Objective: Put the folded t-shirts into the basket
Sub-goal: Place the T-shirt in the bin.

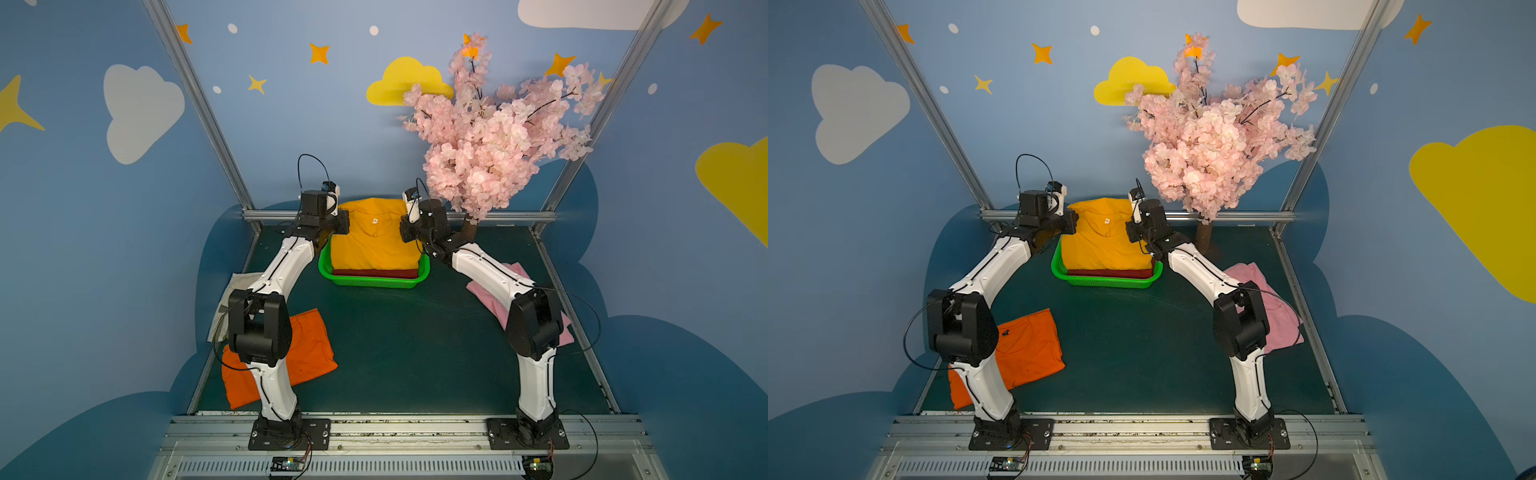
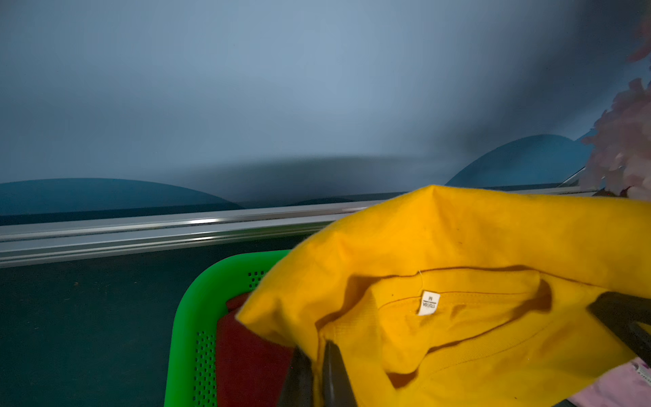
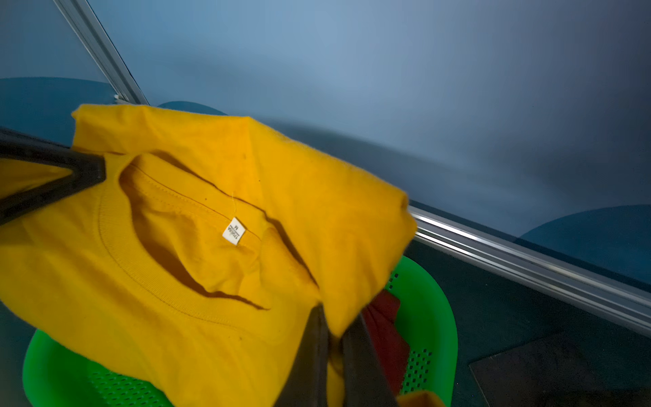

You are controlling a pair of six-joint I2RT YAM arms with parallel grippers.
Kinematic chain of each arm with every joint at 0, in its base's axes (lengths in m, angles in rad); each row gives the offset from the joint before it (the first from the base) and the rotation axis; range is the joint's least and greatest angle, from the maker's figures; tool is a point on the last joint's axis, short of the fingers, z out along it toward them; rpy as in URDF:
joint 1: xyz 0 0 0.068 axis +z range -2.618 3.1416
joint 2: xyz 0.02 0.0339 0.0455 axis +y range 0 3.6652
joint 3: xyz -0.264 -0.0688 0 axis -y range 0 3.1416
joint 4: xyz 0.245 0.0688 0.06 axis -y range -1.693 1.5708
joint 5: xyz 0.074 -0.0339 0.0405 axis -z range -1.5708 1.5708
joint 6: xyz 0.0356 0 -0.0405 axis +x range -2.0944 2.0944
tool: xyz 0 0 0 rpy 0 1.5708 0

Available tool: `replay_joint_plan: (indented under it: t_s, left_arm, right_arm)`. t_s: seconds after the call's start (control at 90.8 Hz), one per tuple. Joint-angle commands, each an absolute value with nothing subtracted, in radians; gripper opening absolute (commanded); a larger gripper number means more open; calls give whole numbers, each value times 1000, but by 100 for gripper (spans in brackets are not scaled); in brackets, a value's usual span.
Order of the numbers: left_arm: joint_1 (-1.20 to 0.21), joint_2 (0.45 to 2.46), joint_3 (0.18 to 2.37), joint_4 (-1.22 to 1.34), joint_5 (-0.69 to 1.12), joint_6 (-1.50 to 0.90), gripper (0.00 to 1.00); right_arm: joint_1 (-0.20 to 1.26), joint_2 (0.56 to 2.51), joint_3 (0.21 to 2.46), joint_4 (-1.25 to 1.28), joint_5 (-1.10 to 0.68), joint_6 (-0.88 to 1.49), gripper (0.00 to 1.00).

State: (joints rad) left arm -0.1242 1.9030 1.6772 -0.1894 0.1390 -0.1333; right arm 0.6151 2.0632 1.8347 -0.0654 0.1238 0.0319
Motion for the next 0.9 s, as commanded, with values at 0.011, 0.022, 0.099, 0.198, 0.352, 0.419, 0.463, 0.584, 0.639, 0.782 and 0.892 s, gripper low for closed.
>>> replay_joint_plan:
  t_s: [0.011,0.022,0.099,0.198,0.352,0.419,0.463,0.584,0.639,0.782,0.892]
  left_arm:
    - [-115,1944,1717,-213,160,-87,3]
    - [-114,1947,1718,-214,160,-86,3]
    - [-109,1963,1719,-226,154,-76,3]
    - [-104,1967,1712,-257,135,-69,3]
    - [-102,2000,1695,-265,119,-67,5]
    - [-103,2033,1713,-276,109,-63,6]
    - [-103,2062,1732,-280,102,-61,7]
    - [-104,2130,1793,-285,81,-58,12]
    - [-104,2164,1833,-304,75,-56,13]
    - [-106,2247,1971,-400,50,-43,36]
    - [-106,2279,2074,-498,38,-46,54]
  right_arm:
    - [621,2080,1861,-92,96,35,0]
    - [622,2082,1859,-92,95,38,0]
    - [630,2088,1845,-94,98,49,0]
    - [638,2095,1841,-117,108,67,0]
    - [637,2141,1868,-154,156,85,0]
    - [635,2175,1889,-173,186,88,0]
    - [634,2197,1906,-179,211,87,0]
    - [627,2261,1978,-209,273,71,0]
    - [620,2294,2019,-224,287,66,0]
    - [610,2389,2153,-311,347,23,16]
    - [606,2420,2221,-382,386,-10,34]
